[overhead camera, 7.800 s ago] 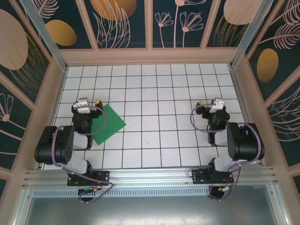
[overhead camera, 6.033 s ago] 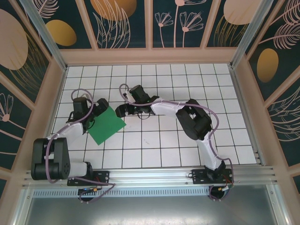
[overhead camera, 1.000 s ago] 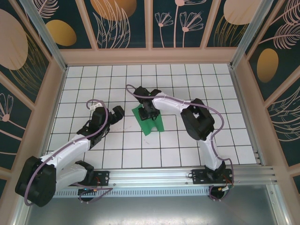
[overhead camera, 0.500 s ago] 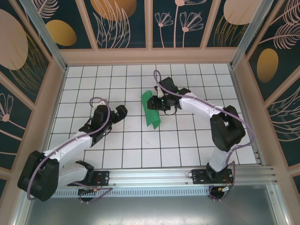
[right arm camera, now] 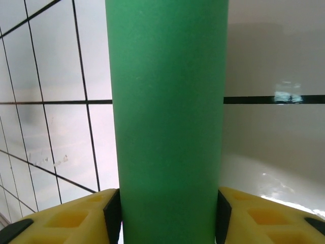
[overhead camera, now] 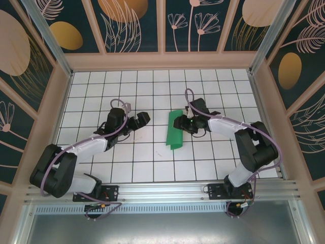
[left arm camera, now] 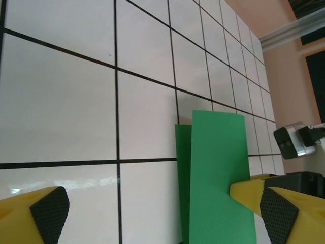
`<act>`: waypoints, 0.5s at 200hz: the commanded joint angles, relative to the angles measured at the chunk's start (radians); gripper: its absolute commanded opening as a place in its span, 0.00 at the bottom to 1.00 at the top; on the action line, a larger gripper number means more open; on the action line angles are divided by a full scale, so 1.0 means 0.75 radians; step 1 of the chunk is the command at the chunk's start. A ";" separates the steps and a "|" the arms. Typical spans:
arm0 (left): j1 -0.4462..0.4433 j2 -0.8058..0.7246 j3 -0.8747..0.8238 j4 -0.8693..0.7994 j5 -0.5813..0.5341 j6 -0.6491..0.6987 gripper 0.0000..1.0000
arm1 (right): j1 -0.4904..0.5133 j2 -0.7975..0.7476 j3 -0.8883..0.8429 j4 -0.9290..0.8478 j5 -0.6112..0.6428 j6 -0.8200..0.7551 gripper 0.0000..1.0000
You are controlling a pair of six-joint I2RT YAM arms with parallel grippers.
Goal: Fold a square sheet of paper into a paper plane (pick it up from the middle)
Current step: Fold the square sheet of paper in half at the center of the table.
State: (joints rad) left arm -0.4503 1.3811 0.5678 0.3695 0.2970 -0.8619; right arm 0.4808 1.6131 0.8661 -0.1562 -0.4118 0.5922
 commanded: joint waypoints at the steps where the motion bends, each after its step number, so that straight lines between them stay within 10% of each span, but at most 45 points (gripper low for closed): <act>1: -0.010 0.040 0.046 0.104 0.111 -0.020 0.98 | -0.012 -0.061 -0.056 0.073 -0.001 0.028 0.55; 100: -0.168 0.214 0.094 0.246 0.135 -0.125 0.82 | -0.052 -0.110 -0.094 -0.074 0.111 -0.055 0.64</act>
State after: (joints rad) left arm -0.5655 1.5139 0.6121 0.4831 0.3813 -0.9230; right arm 0.4522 1.5497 0.8169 -0.1543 -0.3794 0.5846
